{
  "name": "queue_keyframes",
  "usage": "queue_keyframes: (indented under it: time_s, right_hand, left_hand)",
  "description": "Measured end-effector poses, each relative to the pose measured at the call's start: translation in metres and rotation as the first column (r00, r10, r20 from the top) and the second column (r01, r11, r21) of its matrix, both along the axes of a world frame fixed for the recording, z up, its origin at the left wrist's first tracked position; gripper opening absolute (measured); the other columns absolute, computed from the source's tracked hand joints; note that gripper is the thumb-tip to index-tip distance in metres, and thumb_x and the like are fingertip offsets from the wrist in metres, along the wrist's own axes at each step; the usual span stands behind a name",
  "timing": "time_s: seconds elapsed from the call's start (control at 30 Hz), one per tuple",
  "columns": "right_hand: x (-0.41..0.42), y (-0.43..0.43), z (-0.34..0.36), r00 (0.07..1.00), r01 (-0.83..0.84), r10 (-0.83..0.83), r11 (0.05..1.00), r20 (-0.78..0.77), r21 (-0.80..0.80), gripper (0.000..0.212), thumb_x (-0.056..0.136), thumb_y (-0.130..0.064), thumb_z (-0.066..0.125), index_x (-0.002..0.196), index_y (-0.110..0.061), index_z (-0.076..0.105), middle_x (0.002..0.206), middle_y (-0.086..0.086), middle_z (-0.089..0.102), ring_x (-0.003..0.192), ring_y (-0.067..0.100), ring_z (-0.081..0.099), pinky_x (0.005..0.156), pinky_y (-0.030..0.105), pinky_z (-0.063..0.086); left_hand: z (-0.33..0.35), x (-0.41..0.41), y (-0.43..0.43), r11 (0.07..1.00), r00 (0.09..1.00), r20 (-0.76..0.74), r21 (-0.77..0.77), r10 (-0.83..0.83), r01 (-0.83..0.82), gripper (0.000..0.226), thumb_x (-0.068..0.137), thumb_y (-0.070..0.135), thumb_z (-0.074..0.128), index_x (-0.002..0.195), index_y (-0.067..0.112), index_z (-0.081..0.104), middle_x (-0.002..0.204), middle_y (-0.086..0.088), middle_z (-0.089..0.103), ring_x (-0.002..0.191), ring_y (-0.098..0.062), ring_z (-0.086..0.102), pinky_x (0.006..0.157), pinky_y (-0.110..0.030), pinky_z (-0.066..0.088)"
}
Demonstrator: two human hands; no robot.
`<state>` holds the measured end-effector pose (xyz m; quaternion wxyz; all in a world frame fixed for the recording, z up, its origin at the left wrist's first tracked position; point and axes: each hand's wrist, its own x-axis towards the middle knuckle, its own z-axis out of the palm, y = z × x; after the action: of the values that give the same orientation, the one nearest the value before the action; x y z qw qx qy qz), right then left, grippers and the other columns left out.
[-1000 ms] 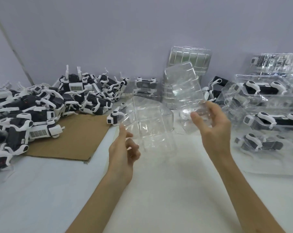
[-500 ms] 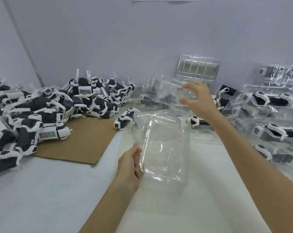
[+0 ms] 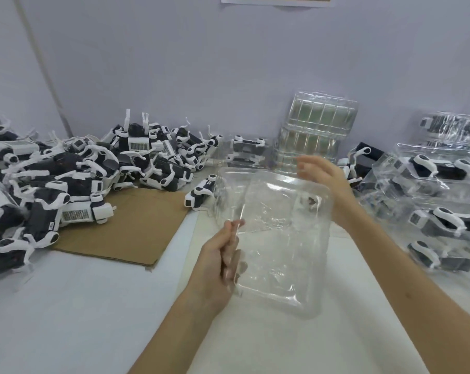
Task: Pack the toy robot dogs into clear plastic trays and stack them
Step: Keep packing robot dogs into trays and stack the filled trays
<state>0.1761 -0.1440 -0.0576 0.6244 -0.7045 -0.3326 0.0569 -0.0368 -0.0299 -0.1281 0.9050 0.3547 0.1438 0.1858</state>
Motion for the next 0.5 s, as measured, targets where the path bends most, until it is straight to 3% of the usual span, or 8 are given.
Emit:
queue_keyframes:
  time_s: [0.1,0.23,0.37,0.43,0.5]
  right_hand:
    - [-0.036,-0.024,-0.014,0.960,-0.122,0.150,0.984,-0.236,0.130,0.035,0.101,-0.043,0.046,0.125,-0.021,0.061,0.121,0.002,0.068,0.105,0.024,0.069,0.081,0.042,0.057]
    - [-0.072,-0.037,-0.046,0.874,-0.319,0.327,0.944,-0.359,0.083,0.062,0.086,-0.056,0.050,0.142,-0.029,0.045,0.133,-0.004,0.062,0.111,0.025,0.068,0.083,0.046,0.059]
    - [-0.083,-0.032,-0.062,0.938,-0.269,0.235,0.957,-0.256,-0.108,0.068,0.076,-0.044,0.077,0.137,-0.035,0.047,0.133,-0.007,0.057,0.107,0.015,0.069,0.086,0.039,0.060]
    - [-0.083,-0.031,-0.060,0.952,-0.194,0.181,0.981,-0.246,-0.028,0.062,0.070,-0.040,0.076,0.127,-0.034,0.055,0.130,-0.005,0.060,0.104,0.015,0.070,0.086,0.040,0.060]
    - [-0.080,-0.035,-0.056,0.970,-0.105,0.114,0.993,-0.216,0.054,0.056,0.070,-0.037,0.076,0.122,-0.030,0.059,0.129,-0.005,0.061,0.102,0.012,0.070,0.089,0.040,0.059]
  left_hand:
    - [0.000,0.000,-0.002,0.996,0.996,-0.033,0.031,0.082,-0.081,0.025,0.098,0.041,0.052,0.088,0.022,0.065,0.047,0.004,0.028,0.036,-0.011,0.023,0.039,-0.019,0.027]
    - [-0.002,0.002,-0.003,0.978,0.979,-0.004,-0.033,0.204,-0.204,0.026,0.102,0.035,0.047,0.083,0.021,0.059,0.047,0.008,0.034,0.038,-0.008,0.030,0.048,-0.022,0.027]
    - [-0.004,0.001,0.001,0.965,0.966,0.035,-0.053,0.257,-0.255,0.027,0.105,0.027,0.043,0.083,0.016,0.055,0.052,0.004,0.034,0.043,-0.011,0.033,0.043,-0.021,0.034]
    - [-0.004,0.000,0.002,0.964,0.964,0.019,0.008,0.266,-0.266,0.029,0.104,0.025,0.044,0.081,0.015,0.059,0.054,0.002,0.042,0.047,-0.012,0.038,0.049,-0.023,0.037]
    - [-0.001,-0.002,0.000,0.939,0.950,-0.035,0.169,0.309,-0.299,0.031,0.100,0.022,0.046,0.078,0.014,0.066,0.060,-0.001,0.054,0.055,-0.013,0.047,0.058,-0.026,0.039]
